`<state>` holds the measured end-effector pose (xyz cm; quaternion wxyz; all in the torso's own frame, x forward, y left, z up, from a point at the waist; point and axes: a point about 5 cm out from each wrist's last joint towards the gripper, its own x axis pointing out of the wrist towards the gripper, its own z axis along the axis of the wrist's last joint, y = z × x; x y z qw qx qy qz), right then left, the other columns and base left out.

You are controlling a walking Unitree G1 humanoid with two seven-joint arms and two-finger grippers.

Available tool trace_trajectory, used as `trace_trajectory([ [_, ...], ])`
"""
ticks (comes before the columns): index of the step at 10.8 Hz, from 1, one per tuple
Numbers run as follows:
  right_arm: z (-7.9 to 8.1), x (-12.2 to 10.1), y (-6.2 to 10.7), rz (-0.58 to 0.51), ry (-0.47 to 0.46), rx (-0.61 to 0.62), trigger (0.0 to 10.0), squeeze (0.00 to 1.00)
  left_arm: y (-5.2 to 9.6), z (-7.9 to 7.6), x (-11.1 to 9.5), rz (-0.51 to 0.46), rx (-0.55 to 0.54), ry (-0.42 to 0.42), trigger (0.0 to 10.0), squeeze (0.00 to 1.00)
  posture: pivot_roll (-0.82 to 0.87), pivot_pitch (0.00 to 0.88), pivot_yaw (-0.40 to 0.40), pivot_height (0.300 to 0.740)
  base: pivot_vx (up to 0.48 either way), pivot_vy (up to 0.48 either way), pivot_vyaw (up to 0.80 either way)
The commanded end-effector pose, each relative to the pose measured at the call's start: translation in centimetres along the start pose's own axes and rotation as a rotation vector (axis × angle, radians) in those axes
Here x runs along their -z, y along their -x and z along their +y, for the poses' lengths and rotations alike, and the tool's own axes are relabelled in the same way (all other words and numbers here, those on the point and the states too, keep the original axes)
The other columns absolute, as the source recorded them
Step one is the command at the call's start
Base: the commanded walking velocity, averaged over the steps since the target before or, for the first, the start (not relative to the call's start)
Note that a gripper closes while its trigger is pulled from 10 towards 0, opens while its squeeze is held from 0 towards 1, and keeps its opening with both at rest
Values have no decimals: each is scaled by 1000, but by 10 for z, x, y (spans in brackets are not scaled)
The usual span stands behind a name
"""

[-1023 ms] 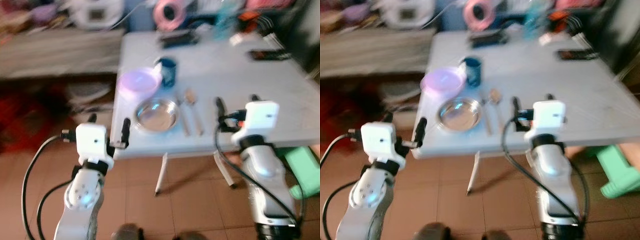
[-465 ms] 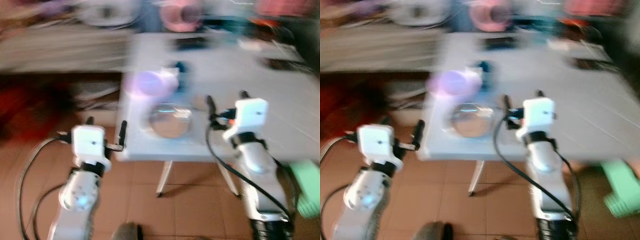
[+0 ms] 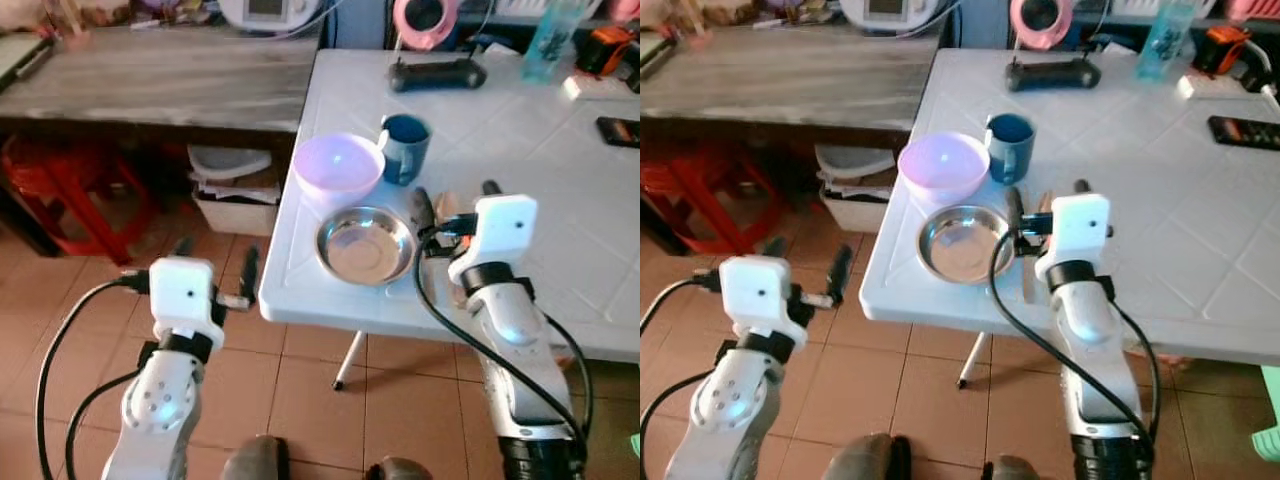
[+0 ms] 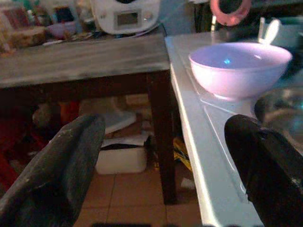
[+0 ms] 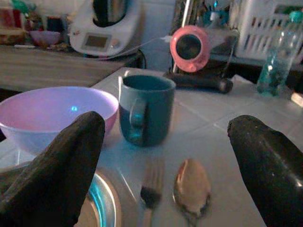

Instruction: Setting the table

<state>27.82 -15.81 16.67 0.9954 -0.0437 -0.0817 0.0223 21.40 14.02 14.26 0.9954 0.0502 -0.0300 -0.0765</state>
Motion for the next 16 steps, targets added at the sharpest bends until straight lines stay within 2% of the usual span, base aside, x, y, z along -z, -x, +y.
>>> trace_trajectory([
  [1,-5,3,-3,28,-19,30,10000,0,3,0,-2,-5,14,-10,10000,0,75,127,21,740,0,0,0],
  [2,-10,8,-7,67,-28,53,10000,1000,7,2,2,9,35,-40,10000,0,80,140,23,740,0,0,0],
  [3,-16,16,-3,111,-51,91,10000,1000,10,6,5,24,32,-69,10000,0,83,151,24,740,0,0,0],
  [5,-11,19,-3,127,-73,59,10000,1000,11,7,5,27,31,-64,10000,0,89,162,30,740,0,0,0],
  [6,-5,18,-9,127,-94,12,10000,0,12,5,4,26,42,-59,10000,0,92,172,33,740,0,0,0],
  [8,2,19,-11,156,-157,-38,10000,0,13,4,2,25,50,-62,10000,0,98,184,36,740,0,0,0],
  [9,10,26,-11,198,-218,-88,10000,0,12,5,2,27,52,-68,10000,0,104,189,40,740,0,0,0],
  [11,22,26,-11,212,-267,-169,10000,0,13,5,2,30,57,-71,10000,0,107,192,40,740,0,0,0],
  [12,23,25,-10,211,-275,-179,0,0,13,6,2,31,55,-69,10000,0,106,193,39,740,0,0,0],
  [13,22,25,-9,212,-271,-176,0,0,13,6,2,31,54,-68,10000,0,105,193,40,740,0,0,0],
  [14,20,25,-6,215,-264,-163,10000,0,13,5,1,31,55,-65,10000,0,102,193,41,740,0,0,0],
  [16,20,26,-2,223,-260,-161,10000,0,12,4,1,31,60,-63,10000,0,97,190,42,740,0,0,0],
])
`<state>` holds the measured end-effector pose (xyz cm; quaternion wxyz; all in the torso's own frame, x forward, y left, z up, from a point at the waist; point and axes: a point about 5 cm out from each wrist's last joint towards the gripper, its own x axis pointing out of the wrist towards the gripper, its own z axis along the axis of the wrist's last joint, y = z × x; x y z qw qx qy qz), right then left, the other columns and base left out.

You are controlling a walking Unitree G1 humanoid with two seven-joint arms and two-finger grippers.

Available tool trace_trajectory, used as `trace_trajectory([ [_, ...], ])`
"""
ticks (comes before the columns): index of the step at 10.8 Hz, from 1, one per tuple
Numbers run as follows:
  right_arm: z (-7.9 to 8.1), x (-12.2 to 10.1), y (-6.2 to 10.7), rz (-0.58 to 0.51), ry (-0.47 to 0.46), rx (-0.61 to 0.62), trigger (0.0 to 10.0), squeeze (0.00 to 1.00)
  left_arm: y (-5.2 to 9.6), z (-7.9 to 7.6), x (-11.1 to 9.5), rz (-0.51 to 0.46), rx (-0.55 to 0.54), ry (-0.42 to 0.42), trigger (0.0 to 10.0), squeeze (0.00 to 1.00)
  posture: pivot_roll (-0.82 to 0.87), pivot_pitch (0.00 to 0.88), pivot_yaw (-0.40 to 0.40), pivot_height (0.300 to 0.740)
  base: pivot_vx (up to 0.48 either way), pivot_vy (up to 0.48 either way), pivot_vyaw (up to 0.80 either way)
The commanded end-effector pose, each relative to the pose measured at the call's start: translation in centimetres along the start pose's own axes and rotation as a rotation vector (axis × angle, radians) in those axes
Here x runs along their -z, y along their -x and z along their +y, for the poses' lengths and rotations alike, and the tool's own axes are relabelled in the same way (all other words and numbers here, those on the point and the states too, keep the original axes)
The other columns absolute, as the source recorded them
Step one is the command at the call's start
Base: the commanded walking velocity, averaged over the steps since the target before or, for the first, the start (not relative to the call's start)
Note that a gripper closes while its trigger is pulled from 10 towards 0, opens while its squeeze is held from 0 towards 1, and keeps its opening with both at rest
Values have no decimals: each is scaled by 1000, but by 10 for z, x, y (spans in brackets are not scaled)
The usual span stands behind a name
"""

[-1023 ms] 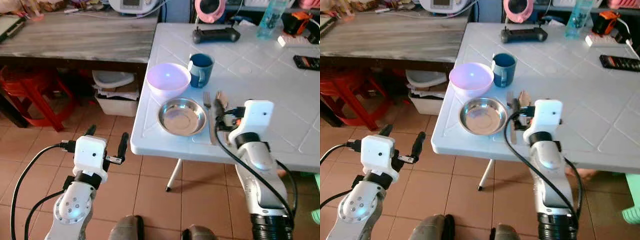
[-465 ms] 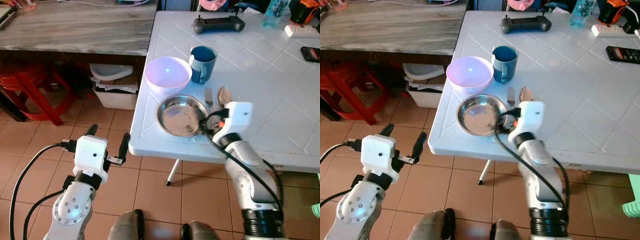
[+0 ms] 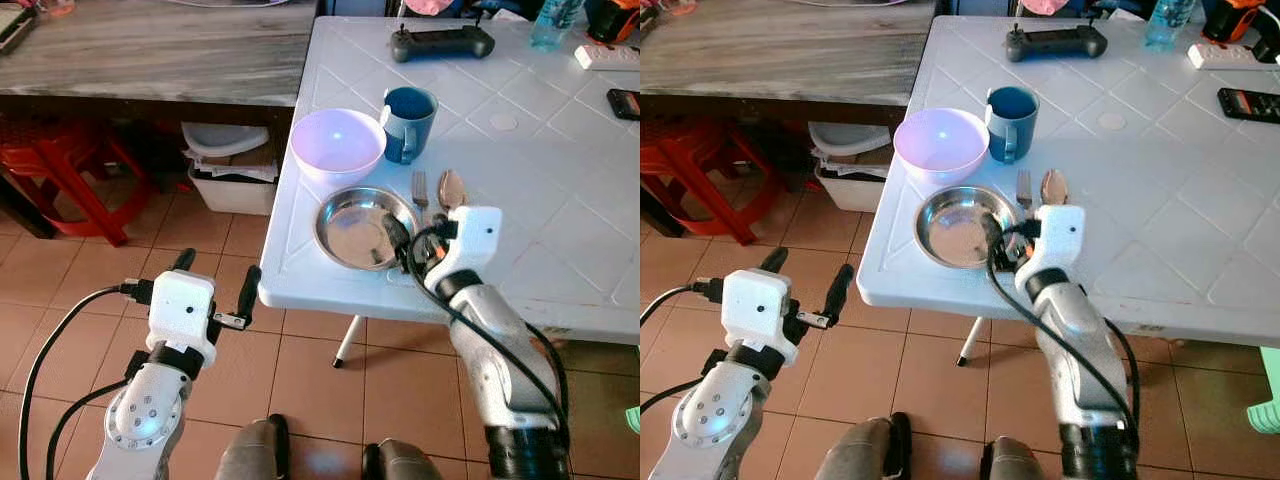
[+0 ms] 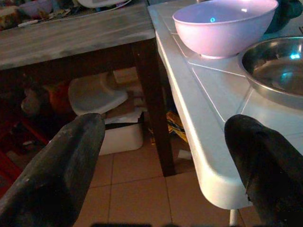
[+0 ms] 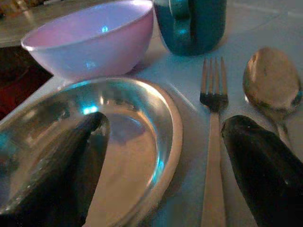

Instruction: Setting the table

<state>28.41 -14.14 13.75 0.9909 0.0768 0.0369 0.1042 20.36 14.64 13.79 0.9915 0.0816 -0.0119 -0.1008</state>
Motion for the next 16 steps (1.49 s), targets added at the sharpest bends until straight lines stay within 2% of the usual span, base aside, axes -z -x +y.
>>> trace_trajectory([
  [1,2,1,3,9,-8,-2,10000,1000,1,-1,-3,-8,10,-3,10000,0,97,190,42,740,0,0,0],
  [3,2,1,2,16,-16,-6,10000,1000,0,-1,-4,-9,10,0,10000,0,96,193,35,740,0,0,0],
  [4,1,1,0,20,-15,-10,10000,0,1,-1,-4,-8,8,2,10000,0,98,194,35,740,0,0,0],
  [11,13,-11,-1,19,-41,-80,10000,0,1,-2,-4,-4,9,11,10000,0,93,210,32,740,0,0,0],
  [16,15,-6,-3,57,-50,-122,10000,0,3,-4,-3,3,13,17,10000,0,97,203,32,740,0,0,0],
])
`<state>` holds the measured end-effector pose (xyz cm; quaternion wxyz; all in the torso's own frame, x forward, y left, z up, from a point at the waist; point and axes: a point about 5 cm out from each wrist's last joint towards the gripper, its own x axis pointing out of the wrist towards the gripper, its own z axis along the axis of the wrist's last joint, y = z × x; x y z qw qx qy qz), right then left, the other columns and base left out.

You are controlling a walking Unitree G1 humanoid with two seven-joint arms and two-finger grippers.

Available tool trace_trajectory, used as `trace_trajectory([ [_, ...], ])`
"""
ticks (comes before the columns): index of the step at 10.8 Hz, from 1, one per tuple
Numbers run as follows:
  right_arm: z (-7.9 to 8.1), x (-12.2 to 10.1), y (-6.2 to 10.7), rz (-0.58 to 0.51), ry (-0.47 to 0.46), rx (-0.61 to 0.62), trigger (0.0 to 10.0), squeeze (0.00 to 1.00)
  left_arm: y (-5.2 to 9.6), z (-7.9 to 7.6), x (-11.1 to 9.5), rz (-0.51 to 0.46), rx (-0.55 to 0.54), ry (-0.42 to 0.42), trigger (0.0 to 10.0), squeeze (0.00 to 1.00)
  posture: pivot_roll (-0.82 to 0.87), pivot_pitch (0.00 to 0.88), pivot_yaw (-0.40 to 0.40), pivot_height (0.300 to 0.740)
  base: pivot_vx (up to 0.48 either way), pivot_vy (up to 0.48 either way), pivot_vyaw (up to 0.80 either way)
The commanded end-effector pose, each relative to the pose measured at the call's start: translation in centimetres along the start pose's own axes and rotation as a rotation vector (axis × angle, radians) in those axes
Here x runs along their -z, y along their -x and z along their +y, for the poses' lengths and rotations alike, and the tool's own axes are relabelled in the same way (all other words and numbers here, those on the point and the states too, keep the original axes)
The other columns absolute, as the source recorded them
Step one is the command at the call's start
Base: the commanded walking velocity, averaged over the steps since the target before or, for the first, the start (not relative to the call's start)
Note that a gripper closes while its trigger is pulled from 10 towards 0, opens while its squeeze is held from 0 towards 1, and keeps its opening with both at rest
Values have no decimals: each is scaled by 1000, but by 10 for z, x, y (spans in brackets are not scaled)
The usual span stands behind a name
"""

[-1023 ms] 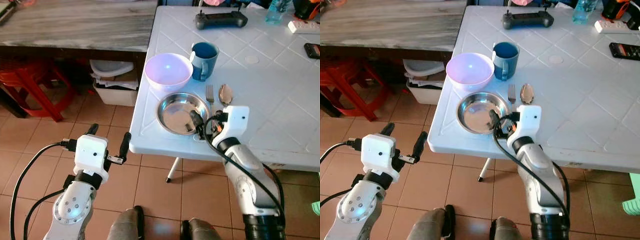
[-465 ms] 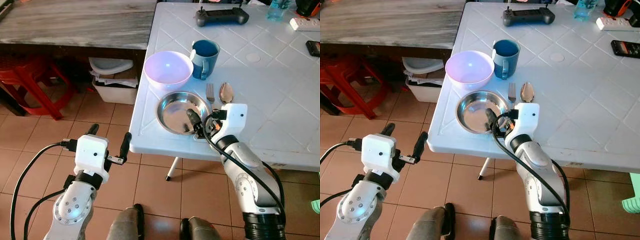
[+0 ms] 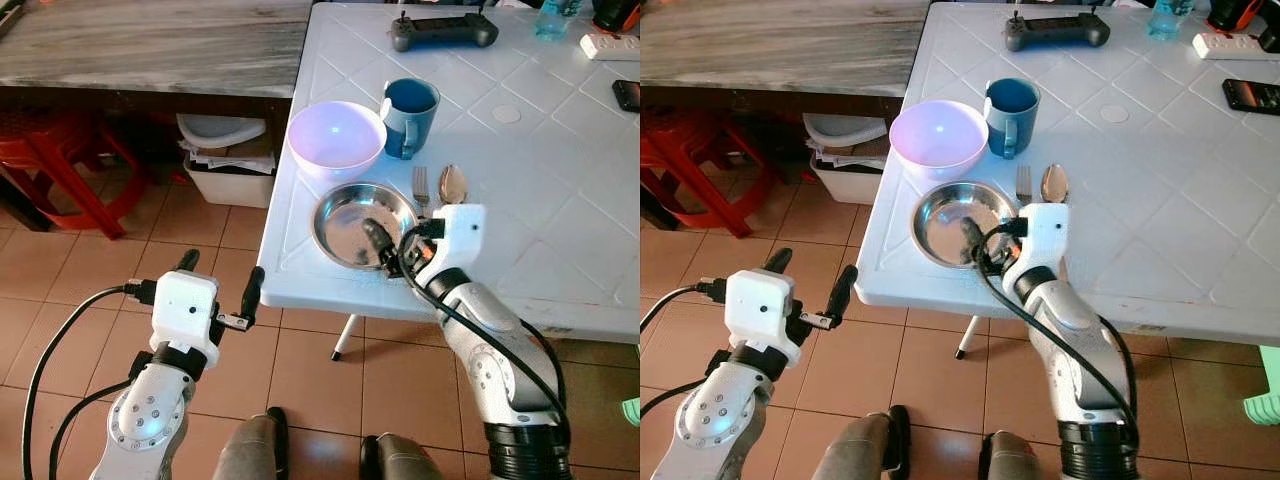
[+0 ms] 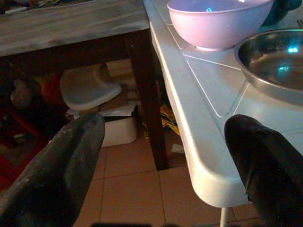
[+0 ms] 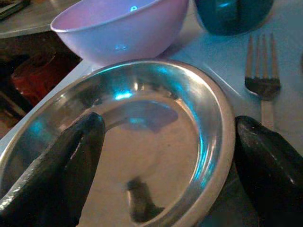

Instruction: Setting the table

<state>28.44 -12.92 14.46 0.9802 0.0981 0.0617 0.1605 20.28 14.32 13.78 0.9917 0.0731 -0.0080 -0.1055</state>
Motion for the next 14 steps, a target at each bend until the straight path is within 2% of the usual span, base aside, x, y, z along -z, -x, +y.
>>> trace_trajectory([
  [1,1,1,-1,16,-7,-16,7882,0,2,0,-2,-2,5,0,10000,0,97,205,30,740,0,0,0],
  [2,0,4,-1,27,-12,-16,4510,0,2,-1,-2,-2,8,-1,10000,0,98,204,28,740,0,0,0],
  [3,-2,6,-3,42,-7,-19,2706,0,3,-1,-2,0,10,-1,10000,0,100,202,28,740,0,0,0],
  [4,-6,9,-4,60,-12,-6,0,0,4,-2,-2,-2,12,2,10000,0,102,199,28,740,0,0,0],
  [6,-12,14,-4,89,-26,14,0,0,5,-3,-2,-6,17,9,10000,0,101,197,29,740,0,0,0],
  [7,-16,16,-7,102,-64,30,0,0,5,-4,-3,-6,21,11,10000,0,102,202,27,740,0,0,0],
  [9,-20,19,-10,136,-82,36,0,0,7,-8,-3,-10,74,35,10000,0,102,191,25,740,0,0,0],
  [11,-25,26,-10,182,-142,71,0,0,9,-16,0,-2,157,58,10000,0,98,181,19,740,0,0,0],
  [14,-31,29,-12,209,-194,118,0,0,5,-18,0,-14,174,61,10000,0,89,162,14,740,0,0,0],
])
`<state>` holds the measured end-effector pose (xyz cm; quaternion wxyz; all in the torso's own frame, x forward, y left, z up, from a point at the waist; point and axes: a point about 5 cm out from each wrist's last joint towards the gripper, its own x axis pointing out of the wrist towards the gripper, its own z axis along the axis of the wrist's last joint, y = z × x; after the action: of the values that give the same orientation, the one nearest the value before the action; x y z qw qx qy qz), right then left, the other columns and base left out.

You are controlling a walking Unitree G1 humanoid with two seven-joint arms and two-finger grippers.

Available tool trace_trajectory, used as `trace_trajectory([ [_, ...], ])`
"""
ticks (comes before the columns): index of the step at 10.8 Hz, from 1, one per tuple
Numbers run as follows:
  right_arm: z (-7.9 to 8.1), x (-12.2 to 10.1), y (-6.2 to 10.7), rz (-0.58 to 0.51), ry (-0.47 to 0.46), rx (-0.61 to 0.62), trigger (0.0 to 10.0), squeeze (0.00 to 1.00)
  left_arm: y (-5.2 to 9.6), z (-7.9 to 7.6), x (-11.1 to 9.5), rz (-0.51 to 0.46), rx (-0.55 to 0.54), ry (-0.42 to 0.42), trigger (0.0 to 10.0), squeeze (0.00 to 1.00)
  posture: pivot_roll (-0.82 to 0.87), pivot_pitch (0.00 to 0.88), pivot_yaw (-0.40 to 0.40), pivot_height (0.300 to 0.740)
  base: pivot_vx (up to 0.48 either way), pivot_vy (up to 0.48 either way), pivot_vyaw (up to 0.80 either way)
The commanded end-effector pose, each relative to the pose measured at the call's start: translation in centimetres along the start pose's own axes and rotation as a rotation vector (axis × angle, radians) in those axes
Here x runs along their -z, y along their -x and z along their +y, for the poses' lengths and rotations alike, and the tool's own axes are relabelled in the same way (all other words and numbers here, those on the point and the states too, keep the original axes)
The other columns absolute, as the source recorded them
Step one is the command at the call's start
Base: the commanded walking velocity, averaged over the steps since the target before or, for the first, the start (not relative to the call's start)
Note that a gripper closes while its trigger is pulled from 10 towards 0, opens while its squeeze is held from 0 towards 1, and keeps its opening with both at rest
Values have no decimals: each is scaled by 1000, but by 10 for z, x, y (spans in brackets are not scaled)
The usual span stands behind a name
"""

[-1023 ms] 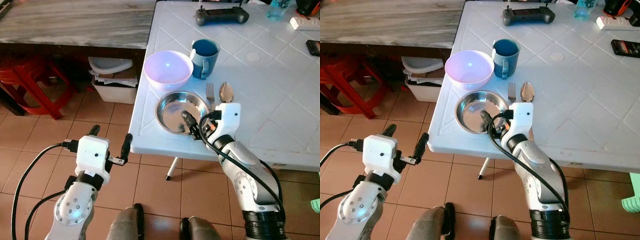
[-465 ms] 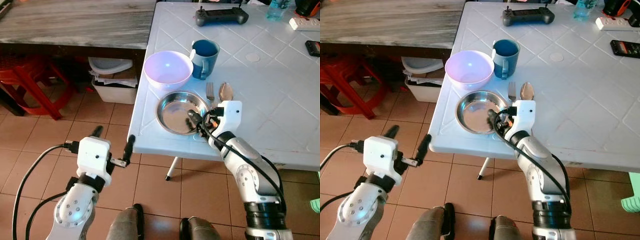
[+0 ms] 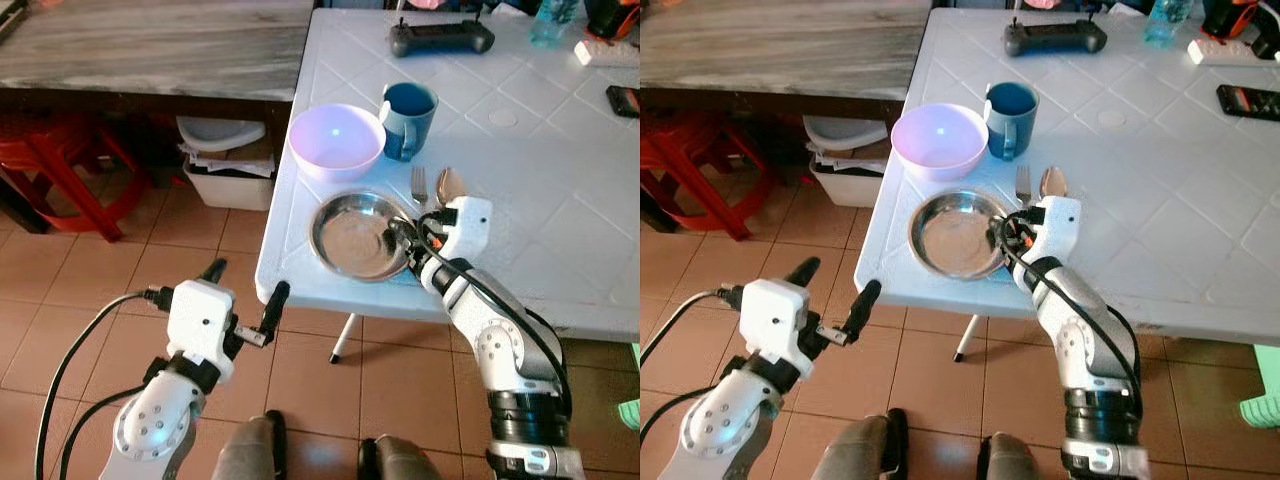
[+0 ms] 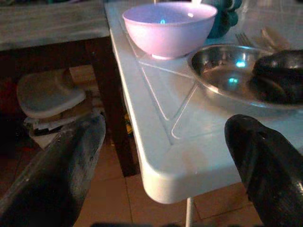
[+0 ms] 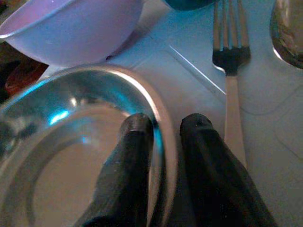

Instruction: Setting the table

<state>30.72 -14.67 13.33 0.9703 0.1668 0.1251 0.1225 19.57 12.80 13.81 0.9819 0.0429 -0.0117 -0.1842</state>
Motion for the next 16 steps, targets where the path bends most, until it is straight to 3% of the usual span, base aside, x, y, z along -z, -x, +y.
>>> trace_trajectory([
  [1,-11,24,1,122,-48,64,0,0,0,-1,3,11,16,2,10000,0,90,159,15,740,0,0,0],
  [4,-12,34,0,145,-100,88,0,0,0,8,11,30,-46,30,10000,0,78,140,24,740,0,0,0],
  [5,-8,33,-1,136,-117,94,0,0,-13,10,7,9,-61,8,10000,0,78,133,15,740,0,0,0],
  [8,-1,31,-4,137,-175,79,0,0,-17,15,10,15,-105,13,10000,0,80,119,11,740,0,0,0],
  [11,9,34,-3,121,-212,66,0,0,-17,23,19,42,-199,22,10000,0,60,96,29,740,0,480,0],
  [13,8,37,-1,104,-202,79,0,0,-19,29,25,50,-331,22,10000,0,56,83,17,740,0,480,0],
  [15,10,27,2,10,-64,34,0,0,-27,42,27,23,-399,79,10000,0,57,56,-3,740,0,480,0],
  [16,12,22,3,-41,-41,13,0,0,-30,46,25,9,-408,75,10000,0,59,52,-3,740,0,480,0],
])
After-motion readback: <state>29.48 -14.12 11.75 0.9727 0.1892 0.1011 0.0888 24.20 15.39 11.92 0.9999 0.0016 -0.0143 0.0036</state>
